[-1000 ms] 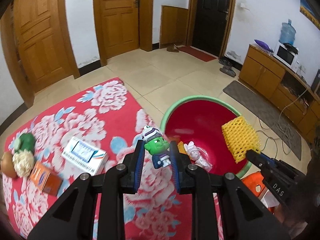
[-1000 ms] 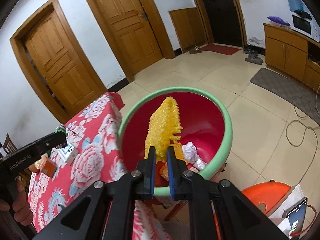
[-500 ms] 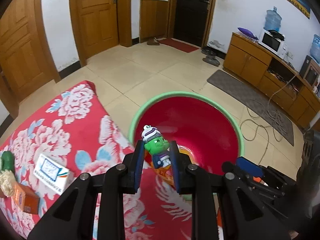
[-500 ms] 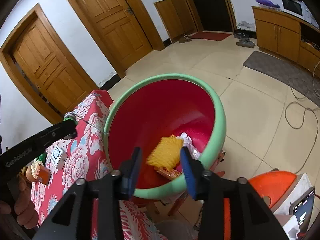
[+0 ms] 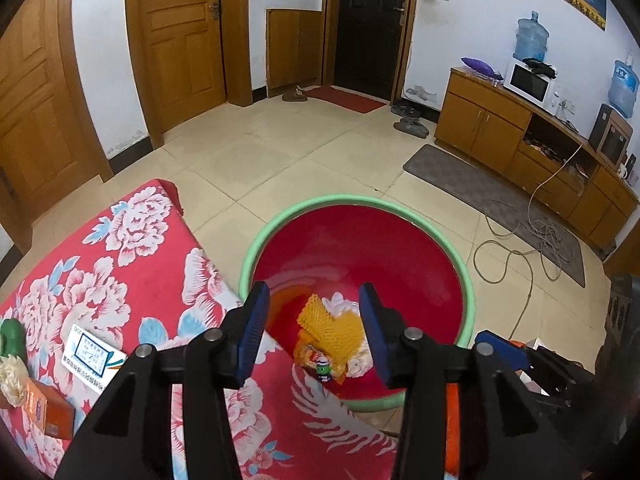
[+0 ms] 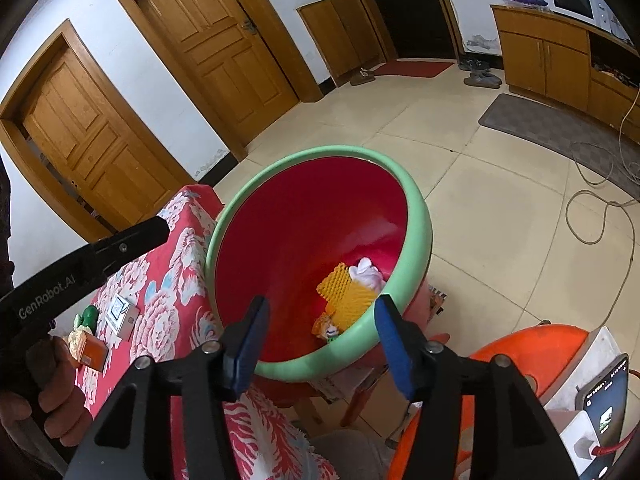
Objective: Collect trash
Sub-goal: 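Open both tools to drop the toy and net into the bin, then move both tools back over the table toward the orange box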
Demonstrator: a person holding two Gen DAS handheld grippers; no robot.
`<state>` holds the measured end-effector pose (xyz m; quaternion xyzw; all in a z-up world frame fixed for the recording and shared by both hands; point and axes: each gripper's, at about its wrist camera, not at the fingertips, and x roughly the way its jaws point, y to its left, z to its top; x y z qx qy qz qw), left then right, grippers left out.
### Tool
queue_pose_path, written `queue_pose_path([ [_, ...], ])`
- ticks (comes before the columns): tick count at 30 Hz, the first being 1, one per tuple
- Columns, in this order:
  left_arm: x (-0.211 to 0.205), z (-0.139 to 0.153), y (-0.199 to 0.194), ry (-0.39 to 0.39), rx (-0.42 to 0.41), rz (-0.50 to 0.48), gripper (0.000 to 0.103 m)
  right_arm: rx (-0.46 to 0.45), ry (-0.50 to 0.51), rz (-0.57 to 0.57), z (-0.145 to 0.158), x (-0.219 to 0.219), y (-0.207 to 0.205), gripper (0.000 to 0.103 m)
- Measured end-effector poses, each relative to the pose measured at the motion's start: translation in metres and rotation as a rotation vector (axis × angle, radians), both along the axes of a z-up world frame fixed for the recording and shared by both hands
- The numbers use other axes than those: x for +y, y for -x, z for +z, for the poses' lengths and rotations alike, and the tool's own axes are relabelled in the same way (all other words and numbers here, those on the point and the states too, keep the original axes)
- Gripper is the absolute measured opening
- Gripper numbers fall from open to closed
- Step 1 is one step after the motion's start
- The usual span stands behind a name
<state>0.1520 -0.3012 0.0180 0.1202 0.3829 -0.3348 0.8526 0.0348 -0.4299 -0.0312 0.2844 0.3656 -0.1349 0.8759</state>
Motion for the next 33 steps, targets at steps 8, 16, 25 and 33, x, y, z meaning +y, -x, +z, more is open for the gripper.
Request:
queue_pose_path([
  [8,0.032,0.011,0.001,0.01,-0.001,0.068,0.047,-0.018,0.016,0.016,0.013,0.014,0.006,0.065],
  [16,0.083,0.018,-0.003,0.007,-0.022,0.174,0.056,-0.039,0.032,0.043,0.026,0.031,0.011,0.078],
  [25,0.151,0.012,-0.018,-0.02,-0.007,0.316,0.057,-0.042,0.058,0.067,0.037,0.046,0.012,0.086],
  [33,0.209,0.004,-0.034,-0.037,0.021,0.423,0.058,-0.045,0.099,0.11,0.046,0.067,0.009,0.09],
])
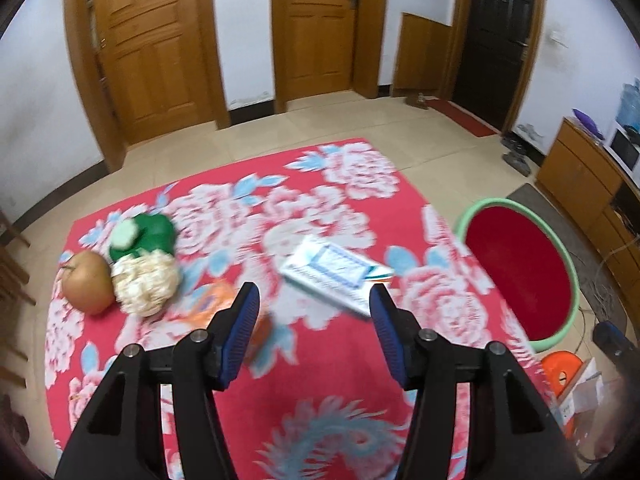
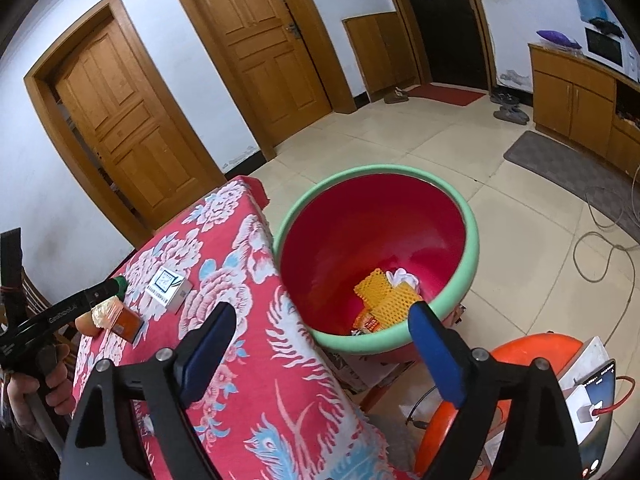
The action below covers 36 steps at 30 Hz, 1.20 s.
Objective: Collect trash
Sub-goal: 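Move both tools back over the table toward the orange box, then grasp the orange box with the left tool while the right tool moves to the white box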
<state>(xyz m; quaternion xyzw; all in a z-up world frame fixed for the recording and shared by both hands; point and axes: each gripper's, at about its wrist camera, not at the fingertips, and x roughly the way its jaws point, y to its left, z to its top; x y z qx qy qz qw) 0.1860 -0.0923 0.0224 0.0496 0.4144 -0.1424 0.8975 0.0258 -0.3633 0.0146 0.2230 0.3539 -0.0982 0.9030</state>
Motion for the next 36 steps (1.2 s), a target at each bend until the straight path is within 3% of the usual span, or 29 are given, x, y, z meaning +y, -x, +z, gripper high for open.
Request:
queue_pose_path([
  [3,0.018,-0.005,-0.007,-0.018,0.006,0.027,0.068,0.012,0.001,0.01,-0.001,0.005,-0.002,0.09],
  [6,0.032,-0.013,-0.014,-0.042,0.01,0.052,0.072,0.024,0.014,0.014,0.001,0.01,-0.005,0.091],
  [21,0.049,-0.057,-0.036,-0.012,0.082,0.055,0.072,0.031,0.106,0.089,0.021,0.042,-0.023,0.092],
  [25,0.053,-0.058,-0.035,0.017,0.076,0.063,0.065,0.037,0.124,0.123,0.027,0.054,-0.032,0.092],
  [36,0.093,-0.05,-0.02,0.016,0.036,0.232,0.064,0.048,0.172,0.268,0.03,0.106,-0.073,0.092],
])
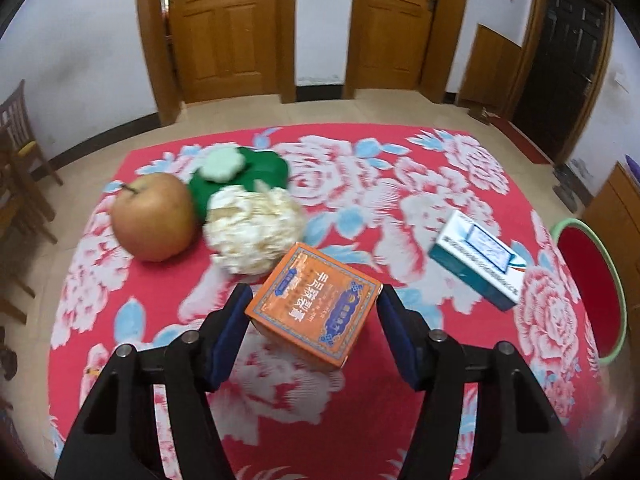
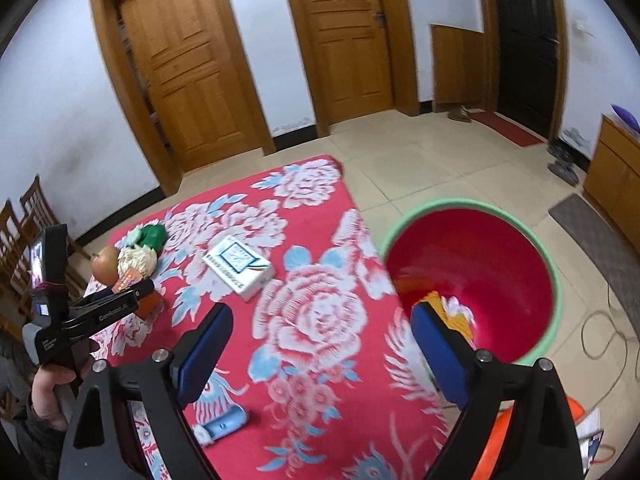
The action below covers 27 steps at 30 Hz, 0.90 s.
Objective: Collect trash
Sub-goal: 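Grasp the orange box with the left tool while the right tool moves to the white box, then grasp the white-and-blue box with the right tool and lift it toward the bin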
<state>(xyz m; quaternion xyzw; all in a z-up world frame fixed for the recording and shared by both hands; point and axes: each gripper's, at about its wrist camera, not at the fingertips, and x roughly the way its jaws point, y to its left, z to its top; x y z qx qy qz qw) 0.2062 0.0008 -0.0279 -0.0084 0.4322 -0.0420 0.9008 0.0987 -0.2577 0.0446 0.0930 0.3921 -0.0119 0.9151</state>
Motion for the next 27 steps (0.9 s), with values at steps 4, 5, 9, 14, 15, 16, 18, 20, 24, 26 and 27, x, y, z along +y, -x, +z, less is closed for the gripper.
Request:
queue_pose_path([
  [4,0.012,-0.001,0.003,0.024,-0.022,0.039,0.064,0.013,0.017,0.056,-0.009,0.018,-0.024,0.092],
  [5,0.015,-0.002,0.003,0.028,-0.028,0.047,0.064,0.02,0.018,0.073,-0.013,0.022,-0.031,0.092],
  [9,0.021,-0.007,0.004,0.034,-0.032,0.066,0.064,0.049,0.036,0.14,-0.029,0.041,-0.054,0.092],
  [14,0.026,-0.012,0.003,0.045,-0.017,0.083,0.064,0.075,0.072,0.222,-0.049,0.059,-0.081,0.093],
  [15,0.026,-0.013,0.003,0.044,-0.017,0.085,0.064,0.083,0.077,0.237,-0.053,0.062,-0.087,0.093],
  [16,0.026,-0.014,0.004,0.043,-0.018,0.086,0.064,0.089,0.083,0.25,-0.056,0.064,-0.091,0.094],
  [18,0.026,-0.014,0.004,0.04,-0.022,0.085,0.064,0.096,0.098,0.27,-0.063,0.069,-0.099,0.095],
  [20,0.024,-0.014,0.005,0.031,-0.027,0.084,0.064,0.101,0.113,0.288,-0.069,0.072,-0.107,0.095],
  [24,0.022,-0.015,0.005,0.019,-0.032,0.081,0.064,0.117,0.122,0.305,-0.078,0.074,-0.118,0.095],
  [26,0.022,-0.015,0.005,0.02,-0.033,0.082,0.064,0.123,0.127,0.308,-0.081,0.075,-0.12,0.094],
  [27,0.022,-0.015,0.005,0.02,-0.033,0.082,0.064,0.127,0.125,0.312,-0.082,0.076,-0.121,0.092],
])
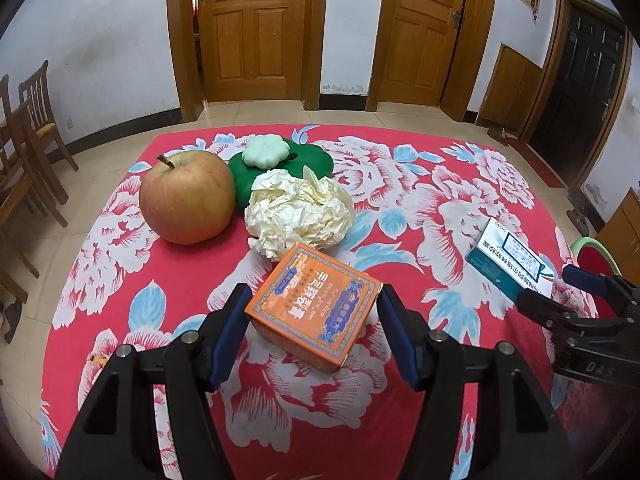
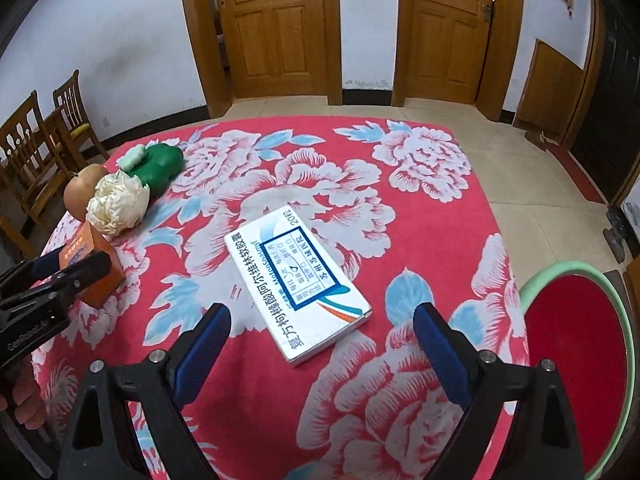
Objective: Collect trash
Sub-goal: 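Grasp the white-and-blue box with the right tool and lift it toward the bin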
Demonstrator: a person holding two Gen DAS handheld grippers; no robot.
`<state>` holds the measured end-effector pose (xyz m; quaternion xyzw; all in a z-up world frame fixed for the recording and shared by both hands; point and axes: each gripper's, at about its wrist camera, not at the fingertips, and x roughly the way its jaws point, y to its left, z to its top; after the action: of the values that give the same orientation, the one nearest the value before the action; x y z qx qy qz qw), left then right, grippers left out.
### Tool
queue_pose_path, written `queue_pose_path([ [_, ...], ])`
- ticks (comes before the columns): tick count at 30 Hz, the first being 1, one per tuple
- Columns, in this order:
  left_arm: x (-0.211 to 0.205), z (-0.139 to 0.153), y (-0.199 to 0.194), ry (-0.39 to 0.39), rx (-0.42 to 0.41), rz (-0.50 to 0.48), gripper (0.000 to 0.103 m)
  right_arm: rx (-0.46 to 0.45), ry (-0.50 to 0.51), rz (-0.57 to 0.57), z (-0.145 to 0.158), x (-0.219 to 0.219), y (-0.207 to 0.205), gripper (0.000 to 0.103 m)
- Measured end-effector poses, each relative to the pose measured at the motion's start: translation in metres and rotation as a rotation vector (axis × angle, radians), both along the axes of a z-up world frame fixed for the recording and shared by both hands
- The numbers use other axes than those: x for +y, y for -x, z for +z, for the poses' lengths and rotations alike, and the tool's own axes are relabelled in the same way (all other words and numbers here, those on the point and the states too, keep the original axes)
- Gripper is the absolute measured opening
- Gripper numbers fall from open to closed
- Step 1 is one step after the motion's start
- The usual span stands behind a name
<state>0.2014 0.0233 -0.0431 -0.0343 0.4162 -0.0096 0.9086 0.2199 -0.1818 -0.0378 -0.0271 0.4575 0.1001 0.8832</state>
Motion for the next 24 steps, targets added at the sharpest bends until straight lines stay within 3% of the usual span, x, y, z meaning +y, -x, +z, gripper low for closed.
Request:
queue_pose_path([
  [2,0.0,0.0,0.0,-0.002,0.0,0.0,0.064,0.01,-0.005,0.007,-0.003,0.001,-0.002,0.087],
  [6,-0.001,0.0,0.0,-0.005,-0.002,-0.001,0.064,0.017,0.023,0.024,-0.008,0.005,-0.002,0.064],
  [14,-0.001,0.0,0.001,-0.004,-0.002,-0.001,0.064,0.006,0.004,0.036,-0.002,0.005,0.005,0.063],
  [24,-0.001,0.0,0.001,-0.005,-0.004,-0.001,0.064,-0.058,-0.032,-0.07,0.021,-0.028,0.033,0.063],
])
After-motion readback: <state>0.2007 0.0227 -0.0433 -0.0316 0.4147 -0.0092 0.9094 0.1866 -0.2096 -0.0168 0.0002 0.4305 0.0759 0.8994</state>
